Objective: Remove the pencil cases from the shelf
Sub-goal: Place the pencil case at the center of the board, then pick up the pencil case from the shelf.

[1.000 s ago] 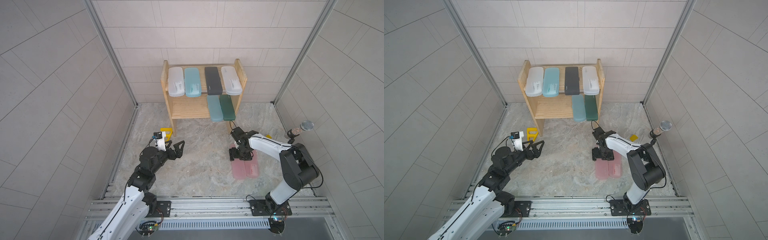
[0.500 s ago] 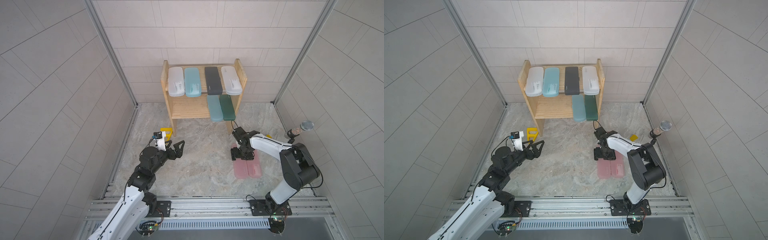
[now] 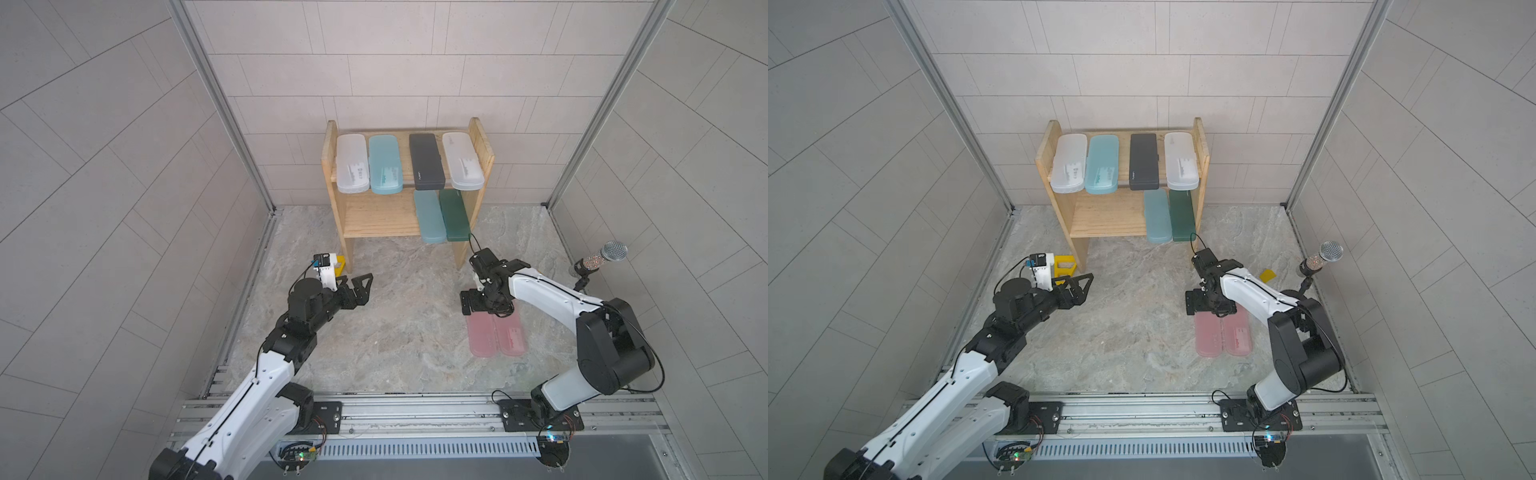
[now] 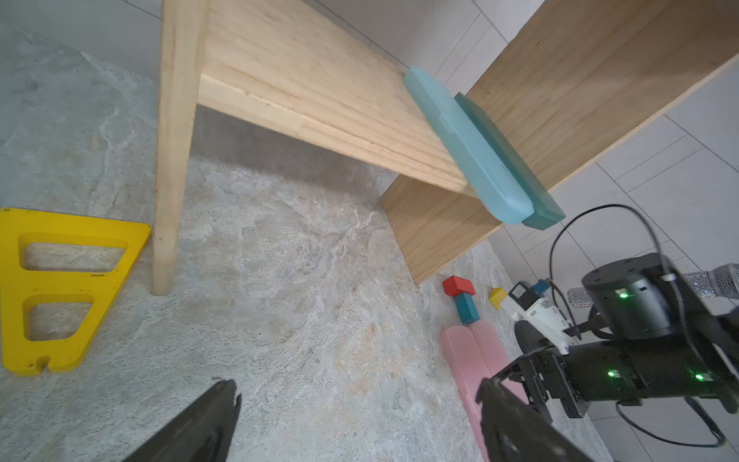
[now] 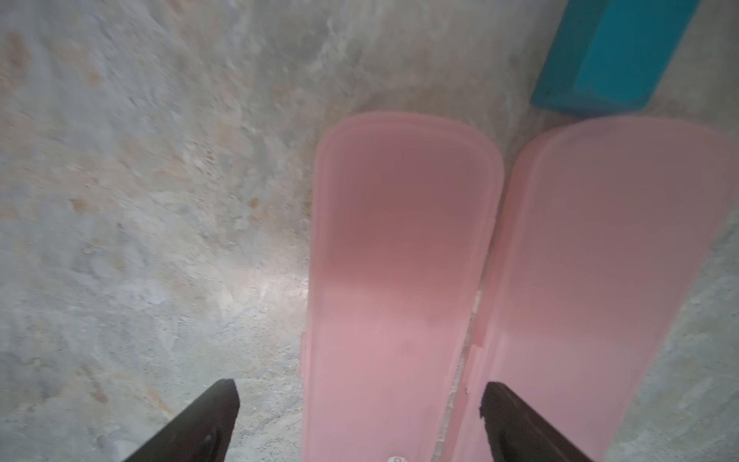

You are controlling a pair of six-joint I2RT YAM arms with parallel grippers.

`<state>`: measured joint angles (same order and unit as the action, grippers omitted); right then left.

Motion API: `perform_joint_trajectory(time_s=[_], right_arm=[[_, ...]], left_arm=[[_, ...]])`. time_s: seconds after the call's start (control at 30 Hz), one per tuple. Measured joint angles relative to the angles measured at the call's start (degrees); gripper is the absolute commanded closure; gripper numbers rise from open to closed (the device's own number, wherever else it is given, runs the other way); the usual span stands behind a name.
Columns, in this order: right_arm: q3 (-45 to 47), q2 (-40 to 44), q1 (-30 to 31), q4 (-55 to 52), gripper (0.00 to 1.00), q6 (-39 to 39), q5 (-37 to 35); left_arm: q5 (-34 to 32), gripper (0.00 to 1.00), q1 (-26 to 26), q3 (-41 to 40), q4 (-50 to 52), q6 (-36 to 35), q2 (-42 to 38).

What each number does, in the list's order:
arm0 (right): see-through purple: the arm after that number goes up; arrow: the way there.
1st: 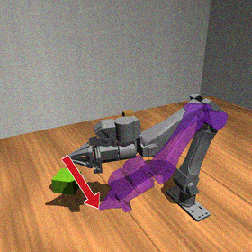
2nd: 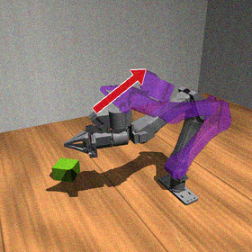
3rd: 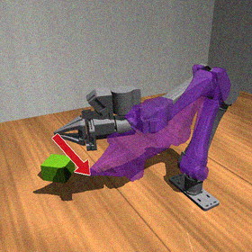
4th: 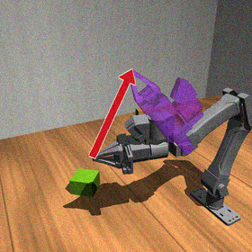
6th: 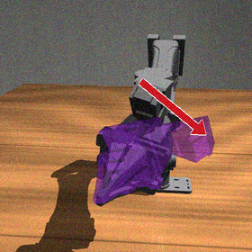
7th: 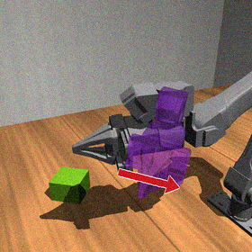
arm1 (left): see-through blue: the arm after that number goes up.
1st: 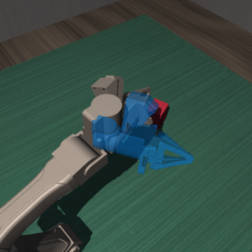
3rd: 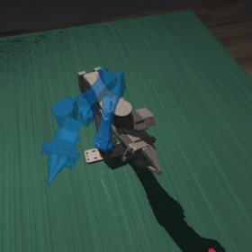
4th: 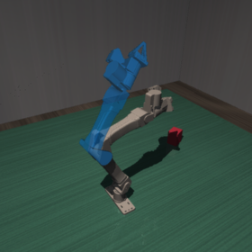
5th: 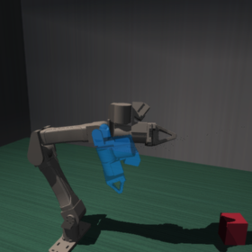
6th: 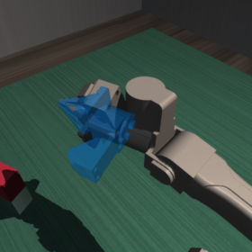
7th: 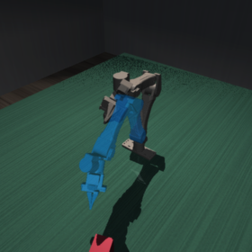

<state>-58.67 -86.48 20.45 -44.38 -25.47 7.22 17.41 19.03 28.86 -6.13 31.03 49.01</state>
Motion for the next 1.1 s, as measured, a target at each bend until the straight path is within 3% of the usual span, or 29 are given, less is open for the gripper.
perform_joint_trajectory(time_s=[0.3,0.5,0.8,1.1], right_arm=[[-2.7,14.3,-0.4,0.4,0.00,-0.2,-2.6],[-2.8,21.5,-4.1,0.6,0.00,-1.9,-3.3],[-2.7,24.0,-9.5,0.7,0.00,-3.5,-0.3],[-2.7,24.7,-12.6,0.9,0.00,-3.6,2.5]], left_arm=[[5.5,0.00,0.7,7.7,-7.3,12.8,14.2],[8.8,0.00,4.6,14.8,-13.4,22.1,24.5],[8.9,0.00,11.0,23.0,-17.2,27.6,34.3],[8.2,0.03,11.9,30.4,-18.0,31.1,43.3]])
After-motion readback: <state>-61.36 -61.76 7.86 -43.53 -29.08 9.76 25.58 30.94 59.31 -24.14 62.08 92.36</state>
